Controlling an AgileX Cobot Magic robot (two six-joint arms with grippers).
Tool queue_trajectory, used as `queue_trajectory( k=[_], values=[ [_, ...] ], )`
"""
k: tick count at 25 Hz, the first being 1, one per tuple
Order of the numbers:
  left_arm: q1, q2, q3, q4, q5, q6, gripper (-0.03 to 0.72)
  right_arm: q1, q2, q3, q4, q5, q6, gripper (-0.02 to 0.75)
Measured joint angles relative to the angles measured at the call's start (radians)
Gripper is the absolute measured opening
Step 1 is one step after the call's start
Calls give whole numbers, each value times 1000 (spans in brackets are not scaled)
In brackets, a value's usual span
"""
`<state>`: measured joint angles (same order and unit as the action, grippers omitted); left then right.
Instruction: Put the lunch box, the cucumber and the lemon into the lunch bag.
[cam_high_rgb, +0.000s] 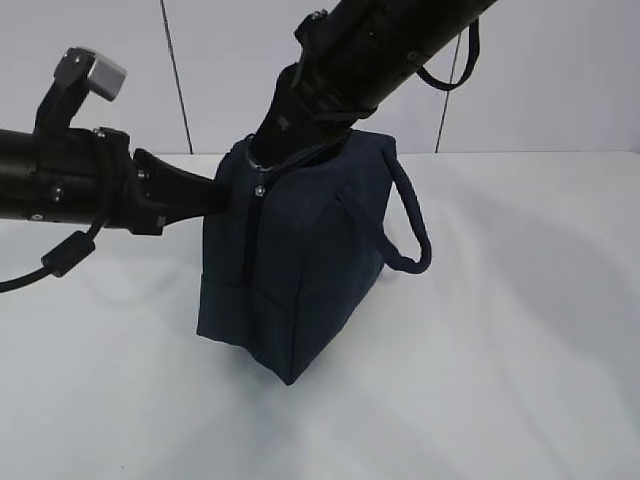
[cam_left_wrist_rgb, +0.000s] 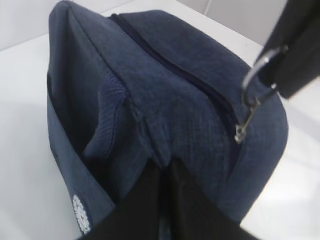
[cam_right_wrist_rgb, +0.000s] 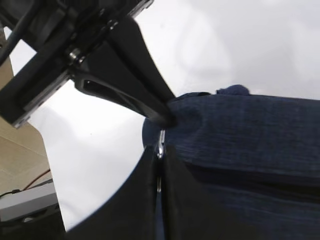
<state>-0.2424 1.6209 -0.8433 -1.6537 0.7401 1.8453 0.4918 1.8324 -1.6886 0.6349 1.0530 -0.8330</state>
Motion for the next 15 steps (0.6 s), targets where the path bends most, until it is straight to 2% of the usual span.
queue_trajectory(
  k=[9, 15],
  values=[
    [0, 0, 25, -6, 15, 0, -4, -5, 0, -31, -21, 0, 16, 8],
    [0, 0, 27, 0, 22, 0, -4, -40, 10, -39, -23, -14, 22, 8]
  ],
)
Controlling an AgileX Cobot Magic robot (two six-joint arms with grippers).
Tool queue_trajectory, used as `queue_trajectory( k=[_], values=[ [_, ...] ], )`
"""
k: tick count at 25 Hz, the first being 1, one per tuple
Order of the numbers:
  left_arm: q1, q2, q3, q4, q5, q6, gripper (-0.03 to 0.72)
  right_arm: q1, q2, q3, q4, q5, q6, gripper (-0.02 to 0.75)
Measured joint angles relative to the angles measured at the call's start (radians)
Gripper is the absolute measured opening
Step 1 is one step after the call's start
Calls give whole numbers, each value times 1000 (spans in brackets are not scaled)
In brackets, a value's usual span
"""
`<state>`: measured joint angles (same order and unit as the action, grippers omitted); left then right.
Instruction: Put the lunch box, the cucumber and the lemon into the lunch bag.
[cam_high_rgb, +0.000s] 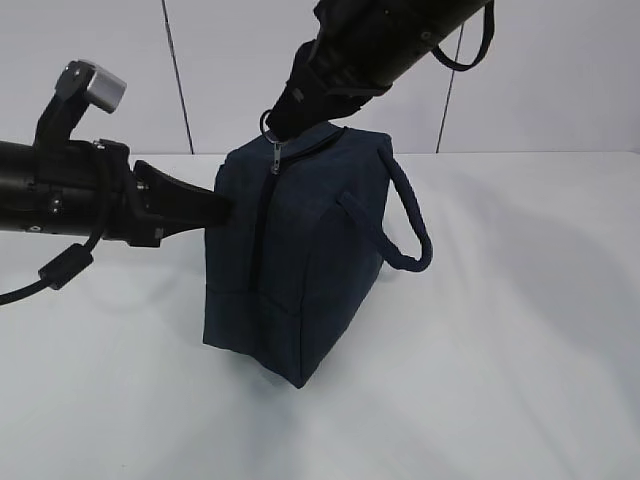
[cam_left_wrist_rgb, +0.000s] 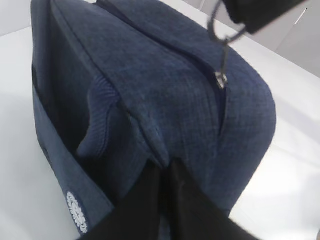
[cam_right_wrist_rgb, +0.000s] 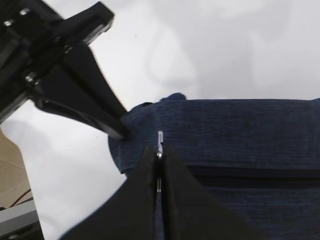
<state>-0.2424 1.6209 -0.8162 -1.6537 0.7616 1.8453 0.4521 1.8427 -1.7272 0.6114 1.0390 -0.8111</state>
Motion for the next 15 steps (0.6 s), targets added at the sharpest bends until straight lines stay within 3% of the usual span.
queue_trajectory(
  k=[8, 15],
  values=[
    [0, 0, 4, 25, 3, -2, -4, -25, 48, -4, 14, -36, 2, 8],
    [2, -20, 4, 128, -8, -74, -4, -33, 84, -4, 19, -59, 2, 8]
  ],
)
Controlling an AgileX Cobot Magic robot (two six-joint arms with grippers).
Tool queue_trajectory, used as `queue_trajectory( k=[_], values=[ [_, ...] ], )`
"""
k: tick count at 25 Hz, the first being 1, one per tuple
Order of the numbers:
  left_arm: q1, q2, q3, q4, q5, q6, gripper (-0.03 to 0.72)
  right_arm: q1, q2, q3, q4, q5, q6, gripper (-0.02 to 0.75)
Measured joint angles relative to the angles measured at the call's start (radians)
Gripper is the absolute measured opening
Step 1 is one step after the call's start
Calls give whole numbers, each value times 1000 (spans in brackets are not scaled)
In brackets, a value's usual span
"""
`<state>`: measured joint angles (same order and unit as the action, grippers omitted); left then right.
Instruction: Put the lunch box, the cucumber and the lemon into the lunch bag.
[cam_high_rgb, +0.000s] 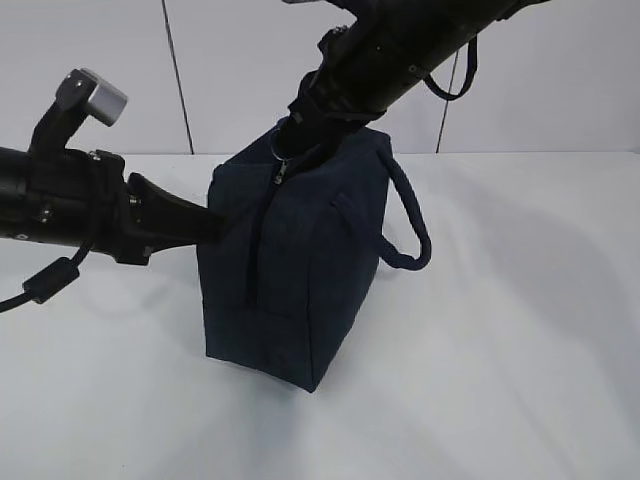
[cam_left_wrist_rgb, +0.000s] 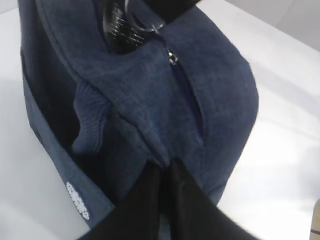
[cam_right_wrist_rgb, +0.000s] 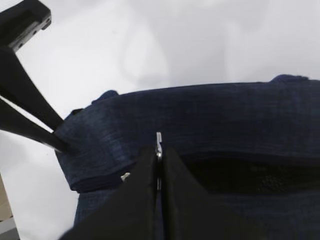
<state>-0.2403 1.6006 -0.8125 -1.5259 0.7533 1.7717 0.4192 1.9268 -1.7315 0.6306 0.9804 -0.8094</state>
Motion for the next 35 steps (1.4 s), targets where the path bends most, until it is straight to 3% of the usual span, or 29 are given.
queue_trajectory(
  k=[13, 35],
  values=[
    [0, -11, 0, 63, -35, -63, -4, -5, -7, -2, 100, -15, -38, 8],
    [0, -11, 1, 93, -40, -71, -4, -9, 13, -20, 12, 95, -12, 8]
  ],
)
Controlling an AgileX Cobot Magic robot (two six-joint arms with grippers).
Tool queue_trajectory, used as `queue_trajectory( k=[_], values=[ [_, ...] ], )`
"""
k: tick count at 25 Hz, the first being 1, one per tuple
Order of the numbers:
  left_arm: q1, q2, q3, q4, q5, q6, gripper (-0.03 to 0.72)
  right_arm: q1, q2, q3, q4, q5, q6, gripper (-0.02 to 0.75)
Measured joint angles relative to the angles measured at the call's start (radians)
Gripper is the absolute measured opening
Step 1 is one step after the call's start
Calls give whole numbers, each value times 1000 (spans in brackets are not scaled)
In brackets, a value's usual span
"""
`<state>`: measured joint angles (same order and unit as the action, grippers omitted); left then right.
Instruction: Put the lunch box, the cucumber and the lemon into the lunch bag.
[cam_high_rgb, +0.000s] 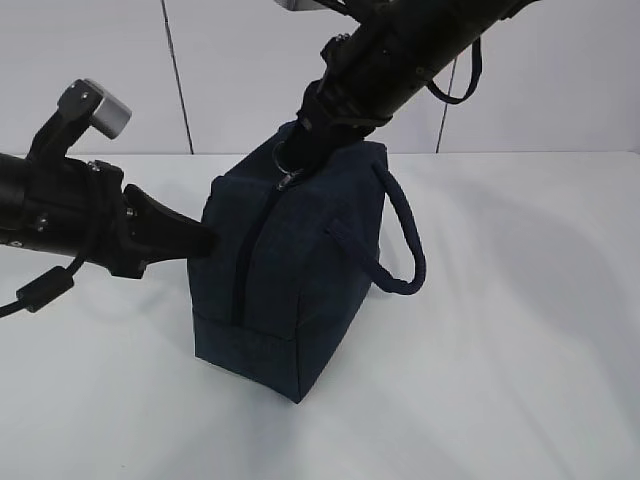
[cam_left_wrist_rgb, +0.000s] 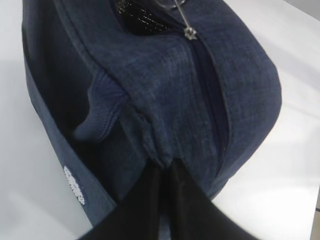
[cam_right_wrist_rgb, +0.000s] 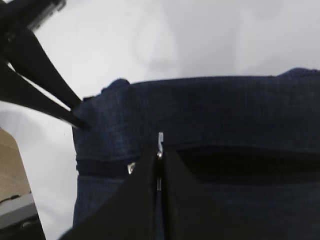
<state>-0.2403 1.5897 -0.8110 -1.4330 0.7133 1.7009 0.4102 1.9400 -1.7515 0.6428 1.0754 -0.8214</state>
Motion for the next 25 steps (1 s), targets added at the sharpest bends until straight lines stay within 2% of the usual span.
queue_trajectory(
  k=[13, 25],
  values=[
    [0, 0, 0, 1, -5, -1, -4, 0, 0, -2, -66, 48, 3, 8],
    [-27, 0, 0, 13, -32, -1, -4, 0, 9, -2, -102, -24, 4, 8]
  ],
)
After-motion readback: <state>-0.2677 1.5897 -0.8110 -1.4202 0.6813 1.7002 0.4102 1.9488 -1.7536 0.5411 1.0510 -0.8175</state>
